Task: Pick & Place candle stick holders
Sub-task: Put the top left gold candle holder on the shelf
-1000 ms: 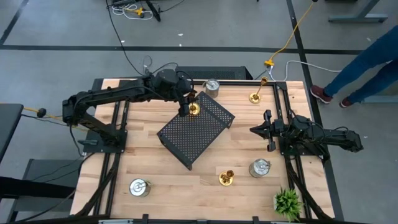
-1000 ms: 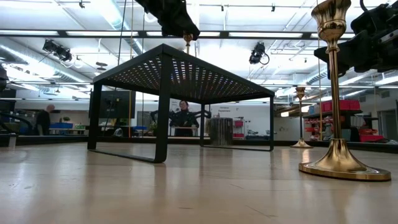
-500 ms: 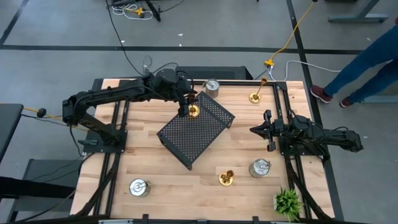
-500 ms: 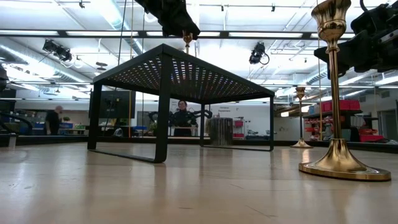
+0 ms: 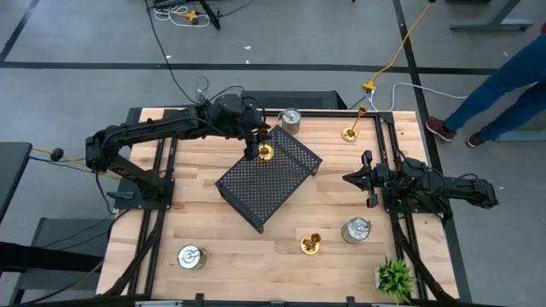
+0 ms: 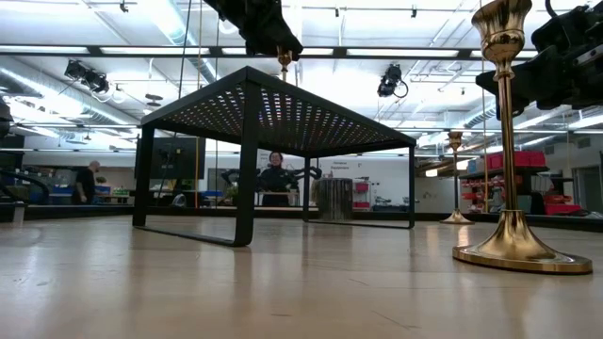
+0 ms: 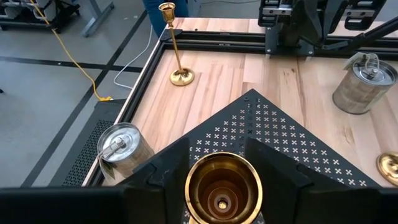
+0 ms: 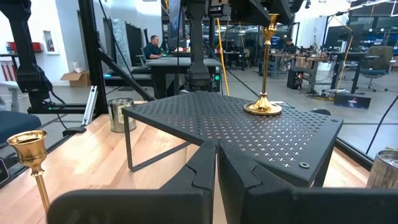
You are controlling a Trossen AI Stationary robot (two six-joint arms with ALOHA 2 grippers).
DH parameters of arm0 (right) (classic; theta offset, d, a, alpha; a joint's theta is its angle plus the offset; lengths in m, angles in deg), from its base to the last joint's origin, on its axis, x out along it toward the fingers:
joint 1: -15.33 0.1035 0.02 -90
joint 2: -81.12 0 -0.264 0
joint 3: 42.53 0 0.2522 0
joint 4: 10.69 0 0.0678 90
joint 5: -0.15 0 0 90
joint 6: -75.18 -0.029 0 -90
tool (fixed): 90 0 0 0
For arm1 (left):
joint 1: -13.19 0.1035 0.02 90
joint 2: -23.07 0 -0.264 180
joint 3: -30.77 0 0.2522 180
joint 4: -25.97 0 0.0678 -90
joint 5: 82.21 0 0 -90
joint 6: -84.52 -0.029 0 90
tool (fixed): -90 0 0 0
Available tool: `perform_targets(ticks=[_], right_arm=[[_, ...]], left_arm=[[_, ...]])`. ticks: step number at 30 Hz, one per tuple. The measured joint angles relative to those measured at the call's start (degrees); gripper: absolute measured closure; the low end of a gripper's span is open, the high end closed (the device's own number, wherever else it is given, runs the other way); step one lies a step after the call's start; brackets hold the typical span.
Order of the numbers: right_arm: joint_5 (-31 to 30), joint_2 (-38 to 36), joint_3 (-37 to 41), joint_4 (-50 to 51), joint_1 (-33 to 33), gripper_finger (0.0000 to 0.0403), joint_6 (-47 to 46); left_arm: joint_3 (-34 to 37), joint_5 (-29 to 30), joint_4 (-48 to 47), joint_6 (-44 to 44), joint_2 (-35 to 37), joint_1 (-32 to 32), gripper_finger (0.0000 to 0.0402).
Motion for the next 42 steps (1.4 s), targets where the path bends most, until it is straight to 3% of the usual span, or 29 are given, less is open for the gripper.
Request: perform_targets(ticks=[6, 12, 20, 29, 42], right_arm=[[0.01, 0.00, -0.01, 0.00, 0.00, 0.0380, 0.00], [0.01, 0.00, -0.01, 0.00, -0.02, 0.0380, 0.00], [0.00, 0.00, 0.00, 0.00, 0.00, 0.0380, 0.00], [0.00, 0.00, 0.00, 0.00, -0.01, 0.0380, 0.00], [0.01, 0.00, -0.01, 0.00, -0.02, 0.0380, 0.00]], left_arm=[[0.00, 0.00, -0.04, 0.09, 0.00, 0.00, 0.0254], [0.00, -0.04, -0.09, 0.33, 0.00, 0.00, 0.0231], [0.00, 0.00, -0.13, 0.30, 0.00, 0.00, 0.0254], [0.00, -0.02, -0.13, 0.33, 0.00, 0.00, 0.0203], [0.00, -0.02, -0.11, 0.55, 0.01, -0.01, 0.0198]])
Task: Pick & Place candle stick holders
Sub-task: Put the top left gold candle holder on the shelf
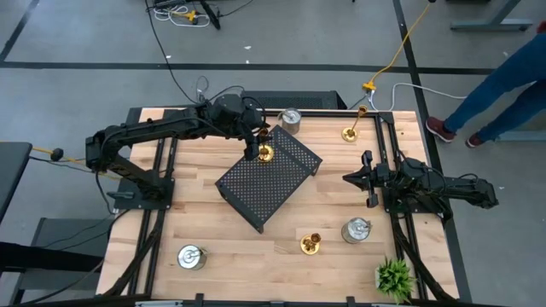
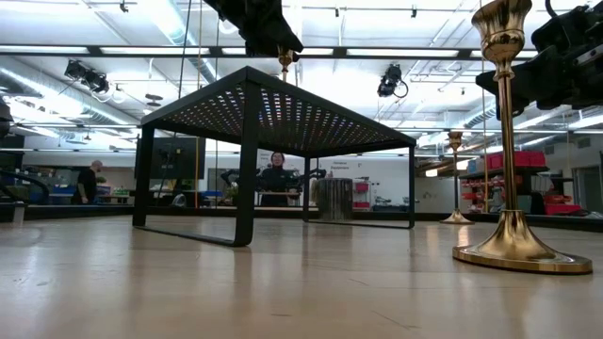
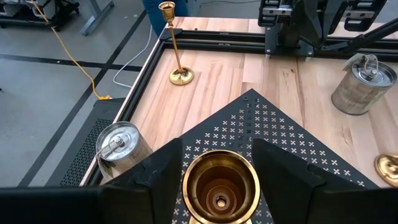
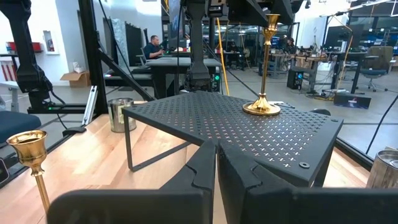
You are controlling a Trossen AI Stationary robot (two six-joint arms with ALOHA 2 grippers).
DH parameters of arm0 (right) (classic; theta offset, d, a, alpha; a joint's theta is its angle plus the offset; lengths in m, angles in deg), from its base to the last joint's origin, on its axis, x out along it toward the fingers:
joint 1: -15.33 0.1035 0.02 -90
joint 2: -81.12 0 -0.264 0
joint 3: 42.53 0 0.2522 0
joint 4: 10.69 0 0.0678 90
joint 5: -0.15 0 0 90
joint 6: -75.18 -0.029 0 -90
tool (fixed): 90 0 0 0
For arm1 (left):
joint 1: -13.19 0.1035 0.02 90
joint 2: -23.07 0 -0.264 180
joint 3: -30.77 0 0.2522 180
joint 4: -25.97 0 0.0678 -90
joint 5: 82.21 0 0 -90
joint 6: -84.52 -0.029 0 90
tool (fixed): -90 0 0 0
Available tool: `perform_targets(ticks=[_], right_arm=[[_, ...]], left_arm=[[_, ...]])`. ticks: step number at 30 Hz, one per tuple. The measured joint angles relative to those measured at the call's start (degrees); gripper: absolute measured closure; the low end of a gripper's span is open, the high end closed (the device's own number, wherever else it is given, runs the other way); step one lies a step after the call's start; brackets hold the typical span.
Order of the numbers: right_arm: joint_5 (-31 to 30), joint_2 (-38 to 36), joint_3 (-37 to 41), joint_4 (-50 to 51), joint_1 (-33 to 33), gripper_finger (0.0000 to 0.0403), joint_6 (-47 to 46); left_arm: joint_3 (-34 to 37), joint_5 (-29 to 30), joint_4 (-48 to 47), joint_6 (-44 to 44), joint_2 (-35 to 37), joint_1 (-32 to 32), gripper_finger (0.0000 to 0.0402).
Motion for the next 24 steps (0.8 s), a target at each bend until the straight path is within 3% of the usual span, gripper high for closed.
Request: perform_targets(ticks=[6, 16, 24], right_arm=[[-0.01, 0.00, 0.01, 0.01, 0.02, 0.0380, 0.00], [-0.02, 0.00, 0.02, 0.00, 0.02, 0.0380, 0.00], [-0.01, 0.00, 0.01, 0.00, 0.01, 0.0380, 0.00]], left_arm=[[0.00, 0.00, 0.02, 0.02, 0.01, 0.01, 0.0188], [0.00, 0.00, 0.02, 0.07, 0.01, 0.00, 0.0110], [0.00, 0.02, 0.00, 0.11, 0.39, 0.01, 0.0075]])
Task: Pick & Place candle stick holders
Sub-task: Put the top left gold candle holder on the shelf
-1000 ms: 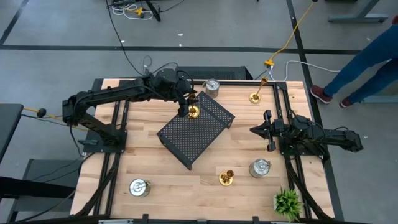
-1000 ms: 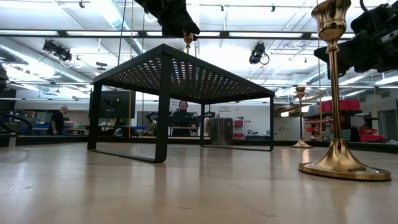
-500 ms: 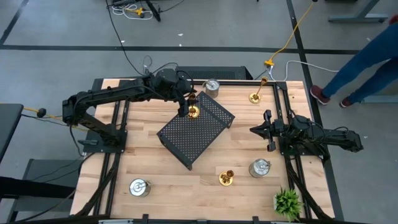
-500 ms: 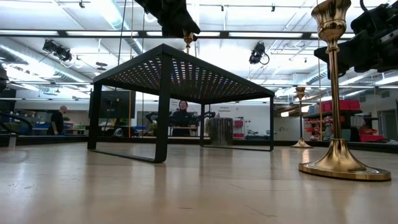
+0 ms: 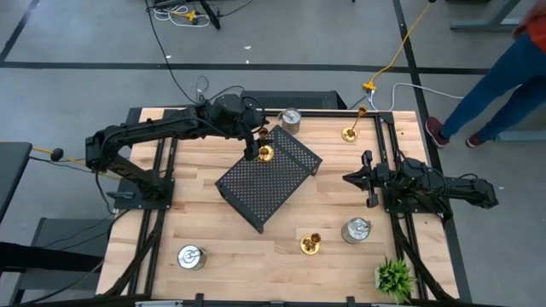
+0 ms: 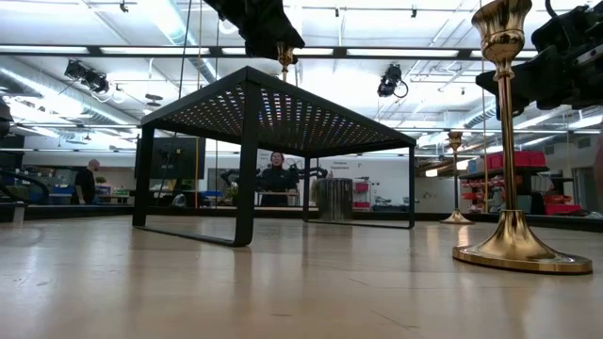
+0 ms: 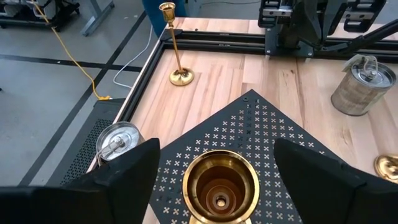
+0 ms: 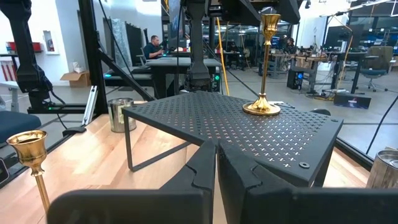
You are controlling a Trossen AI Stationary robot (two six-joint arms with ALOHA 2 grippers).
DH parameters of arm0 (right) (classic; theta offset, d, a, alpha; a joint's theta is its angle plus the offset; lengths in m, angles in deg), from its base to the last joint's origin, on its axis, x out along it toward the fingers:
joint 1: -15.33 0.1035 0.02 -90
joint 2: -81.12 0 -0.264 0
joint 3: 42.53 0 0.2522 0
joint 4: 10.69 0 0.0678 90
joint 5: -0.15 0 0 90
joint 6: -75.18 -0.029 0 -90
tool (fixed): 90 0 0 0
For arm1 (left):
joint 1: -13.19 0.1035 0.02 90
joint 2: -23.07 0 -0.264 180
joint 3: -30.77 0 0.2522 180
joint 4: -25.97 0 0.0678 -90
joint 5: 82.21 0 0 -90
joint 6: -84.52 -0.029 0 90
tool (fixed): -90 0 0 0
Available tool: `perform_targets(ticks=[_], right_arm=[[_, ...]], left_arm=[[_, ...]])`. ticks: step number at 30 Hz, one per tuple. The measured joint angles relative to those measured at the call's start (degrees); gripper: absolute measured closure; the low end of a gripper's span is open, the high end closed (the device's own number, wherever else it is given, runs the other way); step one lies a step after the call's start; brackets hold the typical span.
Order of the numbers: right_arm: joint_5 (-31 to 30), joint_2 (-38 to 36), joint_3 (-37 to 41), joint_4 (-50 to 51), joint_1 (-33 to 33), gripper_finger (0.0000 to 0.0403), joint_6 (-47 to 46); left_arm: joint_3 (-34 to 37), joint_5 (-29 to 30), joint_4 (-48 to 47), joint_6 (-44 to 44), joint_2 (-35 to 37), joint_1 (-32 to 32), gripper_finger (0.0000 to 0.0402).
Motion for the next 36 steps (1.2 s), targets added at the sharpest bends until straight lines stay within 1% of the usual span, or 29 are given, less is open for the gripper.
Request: perform_targets(ticks=[3, 13, 20, 24, 28, 36], right_arm=[[0.00, 0.00, 0.02, 0.01, -0.01, 0.0380, 0.00], [0.01, 0.00, 0.01, -0.02, 0.00, 0.0380, 0.00], [-0.02, 0.00, 0.00, -0.02, 0.01, 0.0380, 0.00], [-0.02, 0.00, 0.02, -0.02, 0.02, 0.0380, 0.00], [-0.02, 0.00, -0.01, -0.02, 0.02, 0.0380, 0.00], [-0.02, 0.00, -0.01, -0.02, 0.00, 0.0380, 0.00]], left_arm=[[-0.39, 0.00, -0.27, 0.00, 0.33, -0.13, 0.0068], [-7.89, 0.00, -11.94, -0.50, 0.67, -0.13, 0.0062], [-8.41, 0.00, -22.71, -1.57, 0.48, -0.13, 0.0062], [-8.39, 0.00, -25.95, -1.53, 0.09, -0.13, 0.0066], [-8.39, 0.25, -26.45, -1.57, -0.08, -0.11, 0.0090], [-8.36, 0.47, -25.60, -1.55, -1.44, -0.05, 0.0174]])
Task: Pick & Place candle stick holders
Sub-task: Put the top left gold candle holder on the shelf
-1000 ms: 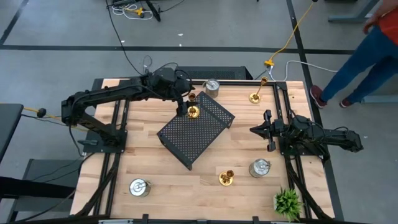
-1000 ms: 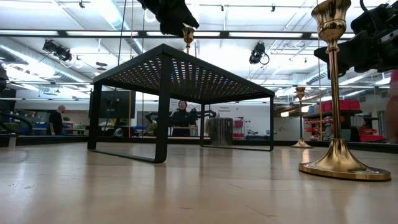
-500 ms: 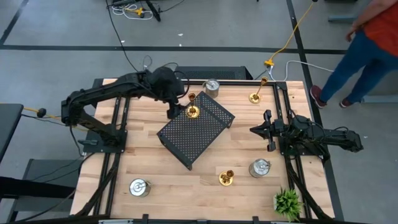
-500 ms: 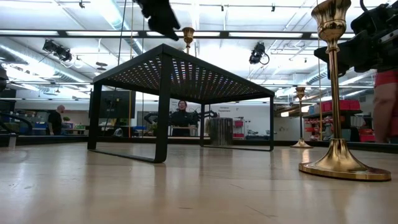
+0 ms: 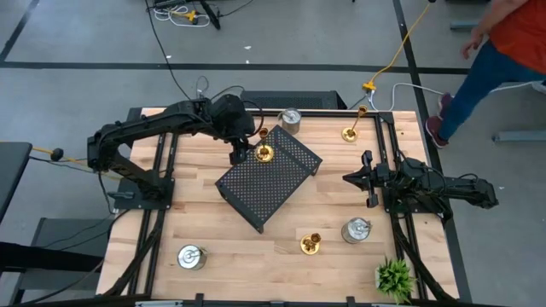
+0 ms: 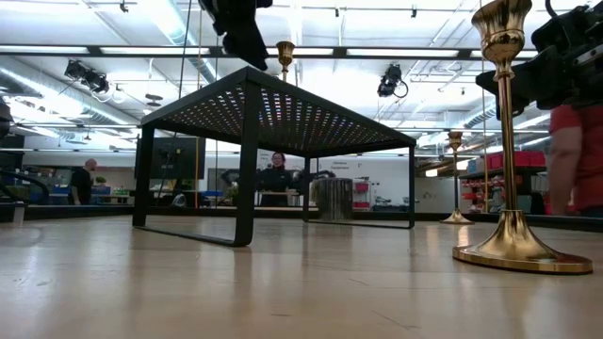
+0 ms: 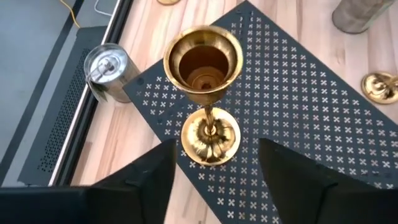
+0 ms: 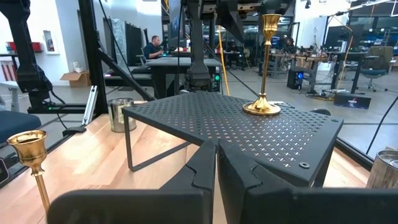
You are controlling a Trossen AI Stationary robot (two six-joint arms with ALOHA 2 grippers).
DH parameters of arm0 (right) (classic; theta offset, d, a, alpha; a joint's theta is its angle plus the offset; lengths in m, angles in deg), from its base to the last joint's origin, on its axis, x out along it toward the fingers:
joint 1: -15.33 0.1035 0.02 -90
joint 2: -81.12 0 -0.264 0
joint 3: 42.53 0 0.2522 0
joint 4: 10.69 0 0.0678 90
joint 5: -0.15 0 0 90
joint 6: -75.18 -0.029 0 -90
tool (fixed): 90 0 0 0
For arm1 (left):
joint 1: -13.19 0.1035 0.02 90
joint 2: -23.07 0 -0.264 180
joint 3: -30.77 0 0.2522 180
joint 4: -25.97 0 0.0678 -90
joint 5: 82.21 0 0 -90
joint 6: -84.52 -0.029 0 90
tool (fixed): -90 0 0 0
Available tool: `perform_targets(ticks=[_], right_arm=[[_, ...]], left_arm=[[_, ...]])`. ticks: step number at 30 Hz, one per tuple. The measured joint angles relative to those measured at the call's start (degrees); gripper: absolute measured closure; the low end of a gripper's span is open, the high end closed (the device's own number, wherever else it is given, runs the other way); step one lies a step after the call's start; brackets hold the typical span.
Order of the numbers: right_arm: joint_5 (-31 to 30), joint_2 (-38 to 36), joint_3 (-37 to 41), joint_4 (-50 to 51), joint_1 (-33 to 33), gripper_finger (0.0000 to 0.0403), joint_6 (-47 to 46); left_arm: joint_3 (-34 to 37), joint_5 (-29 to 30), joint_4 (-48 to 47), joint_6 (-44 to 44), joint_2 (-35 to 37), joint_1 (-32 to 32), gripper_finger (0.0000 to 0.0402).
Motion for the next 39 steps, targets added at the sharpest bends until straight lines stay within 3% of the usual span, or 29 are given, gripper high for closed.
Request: perform_targets(ticks=[7, 39], right_arm=[[0.00, 0.00, 0.01, 0.00, -0.01, 0.0380, 0.00], [0.02, 0.00, 0.02, -0.01, 0.01, 0.0380, 0.00]], left_arm=[[0.01, -0.23, 4.10, -0.06, -2.05, 0.06, 0.0206], [0.03, 0.37, 12.31, -0.76, -4.82, 0.95, 0.0202]])
